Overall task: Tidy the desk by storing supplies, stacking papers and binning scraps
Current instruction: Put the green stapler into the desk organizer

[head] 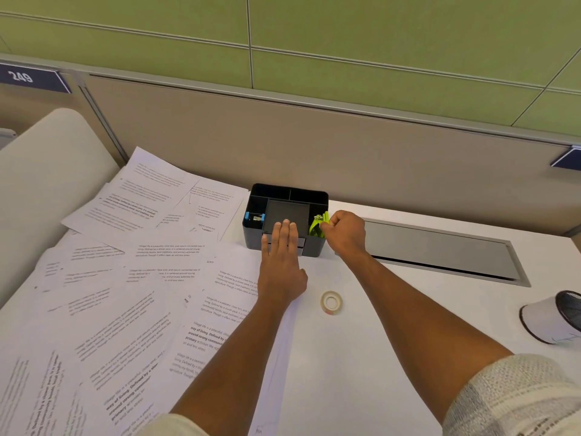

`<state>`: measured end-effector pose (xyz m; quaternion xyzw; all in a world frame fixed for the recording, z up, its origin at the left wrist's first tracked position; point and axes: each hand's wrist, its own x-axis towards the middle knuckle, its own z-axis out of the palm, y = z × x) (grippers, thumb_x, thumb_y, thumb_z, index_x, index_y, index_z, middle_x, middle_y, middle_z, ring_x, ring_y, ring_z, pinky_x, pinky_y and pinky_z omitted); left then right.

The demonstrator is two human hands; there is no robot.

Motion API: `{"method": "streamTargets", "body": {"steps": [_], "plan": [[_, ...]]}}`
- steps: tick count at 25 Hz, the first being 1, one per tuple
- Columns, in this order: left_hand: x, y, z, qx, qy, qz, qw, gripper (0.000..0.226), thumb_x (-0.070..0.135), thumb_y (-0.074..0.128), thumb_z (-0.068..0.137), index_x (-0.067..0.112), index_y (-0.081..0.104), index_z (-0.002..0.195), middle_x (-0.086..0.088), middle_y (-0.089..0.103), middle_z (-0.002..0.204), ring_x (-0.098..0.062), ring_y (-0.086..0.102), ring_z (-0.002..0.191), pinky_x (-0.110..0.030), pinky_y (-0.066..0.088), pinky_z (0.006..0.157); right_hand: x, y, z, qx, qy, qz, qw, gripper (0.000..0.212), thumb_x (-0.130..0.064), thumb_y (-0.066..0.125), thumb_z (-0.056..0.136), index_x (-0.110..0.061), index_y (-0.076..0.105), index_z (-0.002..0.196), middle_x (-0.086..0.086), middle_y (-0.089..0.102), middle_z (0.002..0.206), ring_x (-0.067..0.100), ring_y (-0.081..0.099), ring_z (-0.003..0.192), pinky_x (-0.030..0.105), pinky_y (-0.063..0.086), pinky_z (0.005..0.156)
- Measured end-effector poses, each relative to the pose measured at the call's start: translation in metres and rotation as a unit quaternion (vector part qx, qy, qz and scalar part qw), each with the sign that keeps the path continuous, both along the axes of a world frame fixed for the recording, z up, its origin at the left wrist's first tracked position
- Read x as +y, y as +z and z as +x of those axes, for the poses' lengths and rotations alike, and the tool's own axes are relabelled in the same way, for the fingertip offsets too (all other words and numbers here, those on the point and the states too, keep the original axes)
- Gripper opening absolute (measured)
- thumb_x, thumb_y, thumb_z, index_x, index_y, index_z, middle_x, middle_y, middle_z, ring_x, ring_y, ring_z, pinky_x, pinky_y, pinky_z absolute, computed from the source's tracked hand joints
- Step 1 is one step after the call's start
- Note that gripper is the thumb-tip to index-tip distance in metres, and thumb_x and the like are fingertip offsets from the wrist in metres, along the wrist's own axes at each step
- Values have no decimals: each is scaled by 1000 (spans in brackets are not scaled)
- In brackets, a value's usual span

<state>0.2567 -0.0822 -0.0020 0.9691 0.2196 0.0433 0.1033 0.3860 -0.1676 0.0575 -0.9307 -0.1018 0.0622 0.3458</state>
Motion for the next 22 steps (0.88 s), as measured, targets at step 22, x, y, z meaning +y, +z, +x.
{"method": "streamTargets", "body": {"steps": [22], "plan": [[0, -8, 0, -24, 5, -11, 1000, 96, 30, 56, 93, 19, -13, 158, -2, -18, 167, -24, -18, 153, -43, -6, 124, -5, -19, 2, -22, 73, -163, 984, 42, -47, 52, 97, -10, 56, 115, 13, 65, 103, 21, 55, 80, 31, 43, 65]]}}
